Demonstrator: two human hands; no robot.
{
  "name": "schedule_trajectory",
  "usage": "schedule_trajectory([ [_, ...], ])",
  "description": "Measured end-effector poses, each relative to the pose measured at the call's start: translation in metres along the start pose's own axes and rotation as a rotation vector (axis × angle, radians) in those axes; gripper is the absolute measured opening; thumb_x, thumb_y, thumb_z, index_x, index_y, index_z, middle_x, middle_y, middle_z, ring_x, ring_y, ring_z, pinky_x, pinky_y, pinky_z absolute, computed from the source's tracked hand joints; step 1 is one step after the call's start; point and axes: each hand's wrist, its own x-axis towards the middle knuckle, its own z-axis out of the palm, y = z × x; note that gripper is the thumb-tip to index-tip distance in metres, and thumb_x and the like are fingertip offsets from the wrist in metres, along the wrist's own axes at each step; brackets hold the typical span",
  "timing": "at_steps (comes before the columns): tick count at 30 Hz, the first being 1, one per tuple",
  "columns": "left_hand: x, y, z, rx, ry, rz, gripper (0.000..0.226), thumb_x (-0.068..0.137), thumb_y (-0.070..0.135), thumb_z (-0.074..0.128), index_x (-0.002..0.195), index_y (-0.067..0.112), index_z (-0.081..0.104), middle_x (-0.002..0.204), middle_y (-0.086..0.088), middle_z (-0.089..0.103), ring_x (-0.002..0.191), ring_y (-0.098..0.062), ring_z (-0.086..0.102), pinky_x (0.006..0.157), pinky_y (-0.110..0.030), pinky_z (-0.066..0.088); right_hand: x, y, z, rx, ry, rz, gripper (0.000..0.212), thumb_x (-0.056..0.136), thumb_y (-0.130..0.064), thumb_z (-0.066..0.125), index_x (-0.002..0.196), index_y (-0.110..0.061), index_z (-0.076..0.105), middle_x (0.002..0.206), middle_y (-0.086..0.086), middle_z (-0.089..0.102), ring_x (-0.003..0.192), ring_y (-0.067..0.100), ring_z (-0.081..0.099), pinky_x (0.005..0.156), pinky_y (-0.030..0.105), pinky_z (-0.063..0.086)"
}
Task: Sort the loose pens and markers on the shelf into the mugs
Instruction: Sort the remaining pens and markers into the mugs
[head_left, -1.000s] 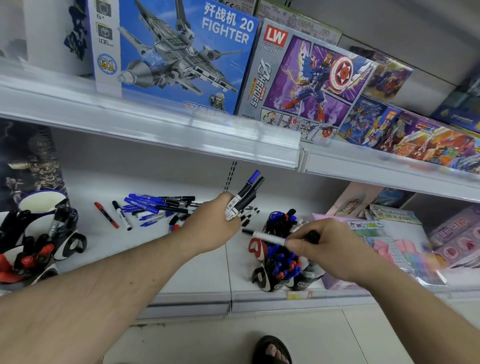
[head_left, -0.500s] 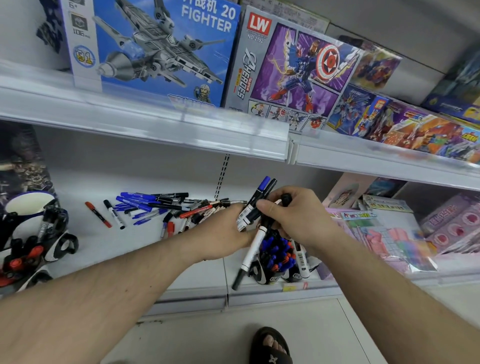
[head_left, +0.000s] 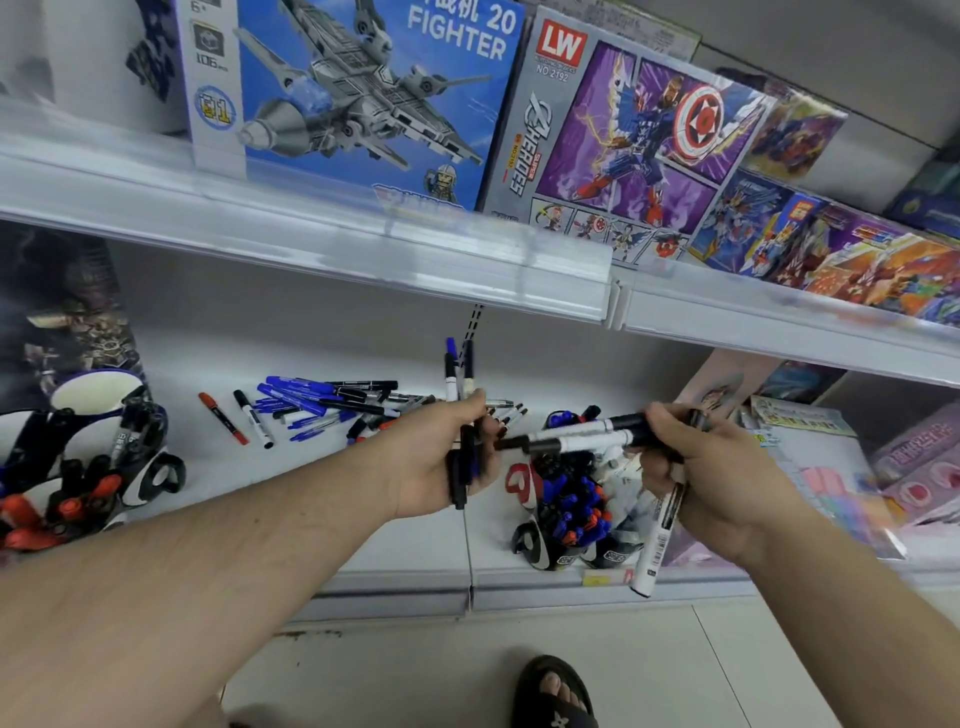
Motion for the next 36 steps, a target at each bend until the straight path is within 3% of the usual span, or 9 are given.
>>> schedule_trajectory([
  [5, 0.007, -0.011, 0.0, -0.115, 0.031, 0.067, 0.017, 0.101, 0.004, 0.048, 0.108, 0.014, 0.06, 0.084, -0.006, 0.072, 0.074, -0.023, 0.074, 0.078, -0.045, 0.059, -0.016, 0.021, 0.017, 0.336, 0.078, 0.129, 0.008, 0.097, -0.001, 0.052, 0.092, -0.002, 0.059, 0.071, 0.016, 0.071, 0.061, 0.02, 0.072, 0.053, 0.026, 0.059],
  [10, 0.01, -0.02, 0.012, -0.118, 0.01, 0.085, 0.035, 0.094, -0.013, 0.037, 0.109, 0.009, 0.06, 0.08, -0.007, 0.073, 0.072, -0.022, 0.073, 0.078, -0.042, 0.057, -0.021, 0.049, 0.05, 0.453, 0.21, 0.141, 0.012, 0.098, 0.003, 0.051, 0.088, -0.002, 0.054, 0.088, 0.022, 0.07, 0.069, 0.025, 0.074, 0.061, 0.029, 0.061],
  [13, 0.009, -0.02, 0.019, -0.117, 0.047, 0.096, 0.034, 0.091, -0.015, 0.033, 0.095, 0.005, 0.061, 0.079, -0.011, 0.071, 0.069, -0.021, 0.064, 0.068, -0.034, 0.053, -0.019, 0.064, 0.068, 0.359, 0.293, 0.018, 0.003, 0.098, 0.002, 0.052, 0.096, -0.001, 0.054, 0.095, 0.024, 0.069, 0.078, 0.029, 0.074, 0.068, 0.032, 0.062],
  [17, 0.008, -0.019, 0.025, -0.15, 0.045, 0.104, 0.054, 0.089, -0.015, 0.028, 0.132, 0.001, 0.056, 0.119, -0.013, 0.068, 0.073, -0.016, 0.065, 0.055, -0.024, 0.049, -0.014, 0.08, 0.082, 0.128, 0.355, -0.125, 0.008, 0.096, -0.004, 0.057, 0.092, -0.01, 0.054, 0.096, 0.021, 0.069, 0.078, 0.027, 0.075, 0.071, 0.037, 0.06],
  [21, 0.004, -0.015, 0.029, -0.177, 0.093, 0.107, 0.05, 0.088, -0.013, 0.03, 0.129, -0.002, 0.056, 0.124, -0.012, 0.067, 0.07, -0.014, 0.064, 0.05, -0.022, 0.047, -0.018, 0.082, 0.086, -0.177, 0.402, -0.243, 0.013, 0.095, -0.016, 0.062, 0.087, -0.023, 0.055, 0.083, 0.001, 0.069, 0.075, 0.017, 0.07, 0.071, 0.038, 0.058],
  [23, 0.005, -0.015, 0.029, -0.234, 0.115, 0.114, 0.044, 0.089, -0.01, 0.034, 0.125, 0.002, 0.055, 0.122, -0.012, 0.069, 0.082, -0.019, 0.067, 0.054, -0.025, 0.054, -0.02, 0.081, 0.09, -0.277, 0.412, -0.297, 0.02, 0.095, -0.019, 0.062, 0.082, -0.029, 0.051, 0.075, -0.008, 0.064, 0.07, 0.01, 0.065, 0.069, 0.031, 0.054],
  [27, 0.01, -0.019, 0.03, -0.258, 0.143, 0.144, 0.027, 0.094, 0.001, 0.047, 0.118, 0.002, 0.059, 0.104, -0.015, 0.067, 0.093, -0.028, 0.064, 0.095, -0.043, 0.052, -0.02, 0.083, 0.101, -0.262, 0.389, -0.265, 0.017, 0.096, -0.022, 0.06, 0.084, -0.027, 0.05, 0.077, -0.006, 0.065, 0.072, 0.021, 0.066, 0.07, 0.038, 0.055],
  [31, 0.012, -0.024, 0.031, -0.123, 0.216, 0.182, 0.015, 0.094, 0.009, 0.055, 0.107, 0.007, 0.063, 0.081, -0.011, 0.062, 0.072, -0.024, 0.062, 0.086, -0.043, 0.051, -0.017, 0.085, 0.107, -0.221, 0.376, -0.206, 0.016, 0.096, -0.024, 0.06, 0.084, -0.027, 0.051, 0.08, -0.006, 0.065, 0.074, 0.019, 0.066, 0.071, 0.046, 0.058],
  [36, 0.02, -0.03, 0.03, -0.06, 0.265, 0.271, 0.021, 0.097, 0.012, 0.053, 0.116, 0.005, 0.056, 0.088, -0.015, 0.055, 0.068, -0.025, 0.056, 0.068, -0.037, 0.052, -0.018, 0.083, 0.105, -0.275, 0.344, -0.221, 0.011, 0.092, -0.023, 0.066, 0.089, -0.019, 0.057, 0.077, -0.007, 0.065, 0.072, 0.014, 0.065, 0.073, 0.044, 0.057],
])
